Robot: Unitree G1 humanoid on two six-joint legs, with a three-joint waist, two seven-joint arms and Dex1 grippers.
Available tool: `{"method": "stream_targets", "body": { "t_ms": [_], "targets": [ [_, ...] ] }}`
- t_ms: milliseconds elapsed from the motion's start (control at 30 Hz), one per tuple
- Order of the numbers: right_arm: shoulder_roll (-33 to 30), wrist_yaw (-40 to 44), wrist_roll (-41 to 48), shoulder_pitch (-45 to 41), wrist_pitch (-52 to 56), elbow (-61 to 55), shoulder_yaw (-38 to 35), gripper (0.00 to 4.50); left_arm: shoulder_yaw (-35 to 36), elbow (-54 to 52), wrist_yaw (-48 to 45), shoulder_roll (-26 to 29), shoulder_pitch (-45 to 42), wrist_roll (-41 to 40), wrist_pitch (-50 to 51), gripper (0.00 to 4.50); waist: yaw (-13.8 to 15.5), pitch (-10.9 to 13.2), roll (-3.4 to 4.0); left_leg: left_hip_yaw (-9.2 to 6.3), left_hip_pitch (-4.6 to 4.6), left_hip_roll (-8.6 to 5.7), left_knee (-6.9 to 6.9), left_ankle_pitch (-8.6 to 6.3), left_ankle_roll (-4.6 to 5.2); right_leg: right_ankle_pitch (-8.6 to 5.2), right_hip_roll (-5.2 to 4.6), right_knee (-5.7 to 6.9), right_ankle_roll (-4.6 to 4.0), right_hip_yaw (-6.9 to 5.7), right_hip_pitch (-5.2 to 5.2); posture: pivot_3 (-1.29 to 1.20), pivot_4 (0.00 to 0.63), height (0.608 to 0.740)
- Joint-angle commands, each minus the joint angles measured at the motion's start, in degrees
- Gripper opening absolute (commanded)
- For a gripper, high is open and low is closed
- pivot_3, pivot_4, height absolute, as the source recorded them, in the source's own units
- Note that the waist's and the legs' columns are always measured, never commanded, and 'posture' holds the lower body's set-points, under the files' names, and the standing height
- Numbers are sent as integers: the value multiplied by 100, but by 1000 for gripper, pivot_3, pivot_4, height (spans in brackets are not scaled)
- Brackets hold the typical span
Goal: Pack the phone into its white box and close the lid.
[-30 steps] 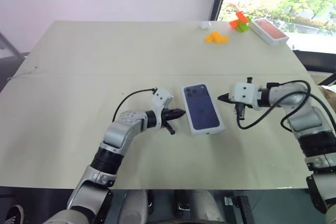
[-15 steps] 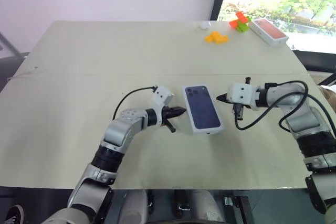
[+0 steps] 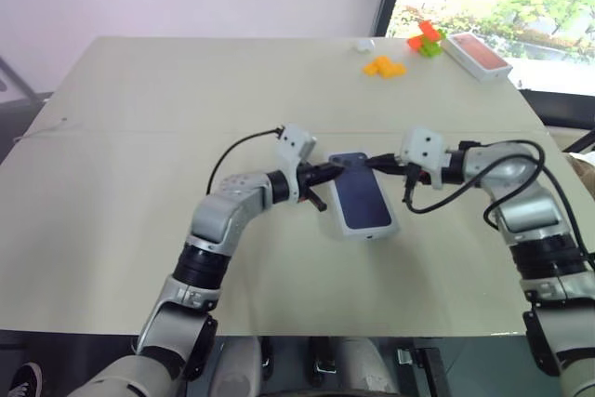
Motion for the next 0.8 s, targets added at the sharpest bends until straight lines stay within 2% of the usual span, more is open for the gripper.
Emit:
{"method": "stream_targets", "body": {
  "t_ms": [33,167,300,533,633,800],
  "targets": [
    [55,-210,-140,278,-161,-151,65,16,-194,139,97,-22,112,220,-159,0,-7,0,0,0,1,0,0,0,0,0,0,0,0,0,0,0,150,737],
    [27,-303,-323,629,-380,-200,199,16,-335,129,17,47,259,319,-238,0,-4,-3,2,-1,9,2,-1,-2,4,-2,3,1,3,0,6,0,150,737],
    [6,-271,-253,592,-290,-268,120,16,-294,109,-30,118,271,326,-249,0,-4,-3,1,-1,37,2,-4,-19,28,-9,2,-4,14,0,35,0,150,737],
    [318,-723,-136,-327,-312,235,-180,16,288,408,392,13,-257,286,-451,0,-12,-2,0,-1,45,3,-7,-20,28,-9,3,-5,12,0,39,0,150,737],
    [449,-994,-364,-484,-513,518,-81,16,481,731,681,-113,-480,347,-626,0,7,-2,0,-1,40,2,-6,-19,28,-6,3,-5,7,0,39,0,150,737],
    [516,-1475,-1158,-489,-795,952,386,16,251,1155,751,-98,-530,645,-816,0,-7,-1,1,3,37,-5,-1,-17,24,-3,-8,-7,5,0,38,0,150,737]
  ]
}}
